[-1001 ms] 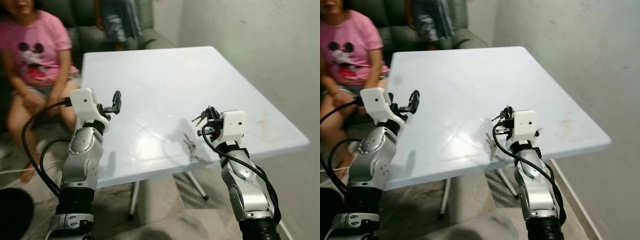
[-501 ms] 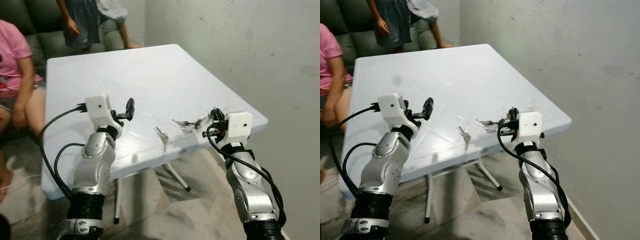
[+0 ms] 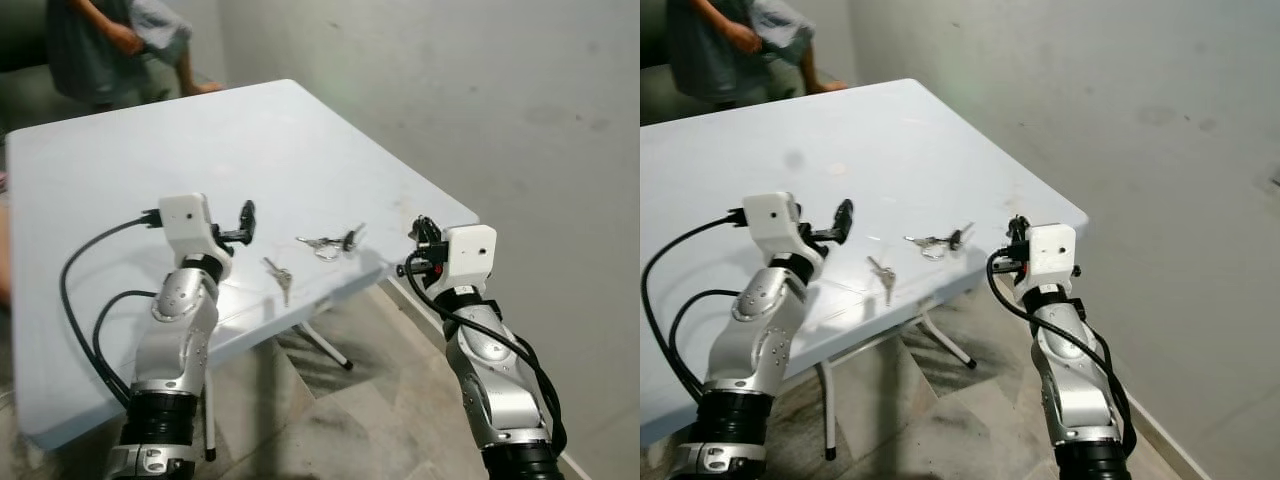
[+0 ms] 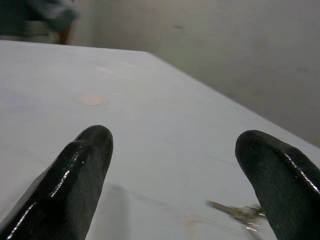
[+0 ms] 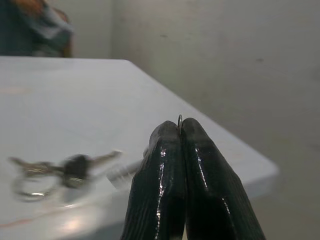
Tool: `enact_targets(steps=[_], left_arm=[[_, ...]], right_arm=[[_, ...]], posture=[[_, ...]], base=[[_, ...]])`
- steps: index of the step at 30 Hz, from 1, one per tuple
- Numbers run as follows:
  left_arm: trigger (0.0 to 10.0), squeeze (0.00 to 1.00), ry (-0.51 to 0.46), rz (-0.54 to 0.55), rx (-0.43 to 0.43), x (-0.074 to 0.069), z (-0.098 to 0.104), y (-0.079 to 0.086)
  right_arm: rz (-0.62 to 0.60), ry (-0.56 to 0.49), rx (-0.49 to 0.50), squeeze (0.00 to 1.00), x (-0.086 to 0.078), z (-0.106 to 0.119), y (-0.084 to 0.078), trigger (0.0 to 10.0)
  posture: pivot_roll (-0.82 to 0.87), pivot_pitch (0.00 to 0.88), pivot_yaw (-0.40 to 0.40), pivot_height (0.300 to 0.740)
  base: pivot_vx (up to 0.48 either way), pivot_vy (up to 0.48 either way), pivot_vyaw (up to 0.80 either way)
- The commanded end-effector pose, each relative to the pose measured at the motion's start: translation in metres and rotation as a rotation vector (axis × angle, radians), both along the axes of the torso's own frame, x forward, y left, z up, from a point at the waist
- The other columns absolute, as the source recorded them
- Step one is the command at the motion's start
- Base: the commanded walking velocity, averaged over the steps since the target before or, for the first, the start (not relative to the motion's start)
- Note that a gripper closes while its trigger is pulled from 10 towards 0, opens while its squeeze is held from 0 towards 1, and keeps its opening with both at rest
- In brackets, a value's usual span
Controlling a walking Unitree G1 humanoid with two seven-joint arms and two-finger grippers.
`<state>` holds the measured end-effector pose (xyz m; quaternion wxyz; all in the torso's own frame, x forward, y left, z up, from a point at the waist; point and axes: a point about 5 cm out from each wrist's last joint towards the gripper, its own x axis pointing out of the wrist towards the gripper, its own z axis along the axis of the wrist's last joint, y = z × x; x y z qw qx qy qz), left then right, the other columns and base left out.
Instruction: Hang keys on a hook
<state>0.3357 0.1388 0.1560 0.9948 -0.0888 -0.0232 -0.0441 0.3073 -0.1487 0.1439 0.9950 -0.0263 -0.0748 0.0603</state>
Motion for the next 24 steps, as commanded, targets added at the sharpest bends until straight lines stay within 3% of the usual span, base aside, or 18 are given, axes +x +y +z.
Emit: enact_targets(steps=[1,24], left_arm=[[10.0,0.0,-0.018,0.014,0.018,-0.0011,0.0035,0.0042],[10.0,0.0,-0.02,0.001,0.036,-0.0054,0.0019,0.0032]], right_arm=[[0.007,-0.017,0.005,0.0,0.0008,0.005,0.0037,10.0],[-0.004,-0.022,-0.02,0.0,0.003,0.0058,-0.0006,10.0]], posture=[[0.01,0.013,-0.034,0.74],[0.01,0.019,-0.038,0.74]], base=[[0.0,0.0,-0.64],[0.0,0.0,-0.64]])
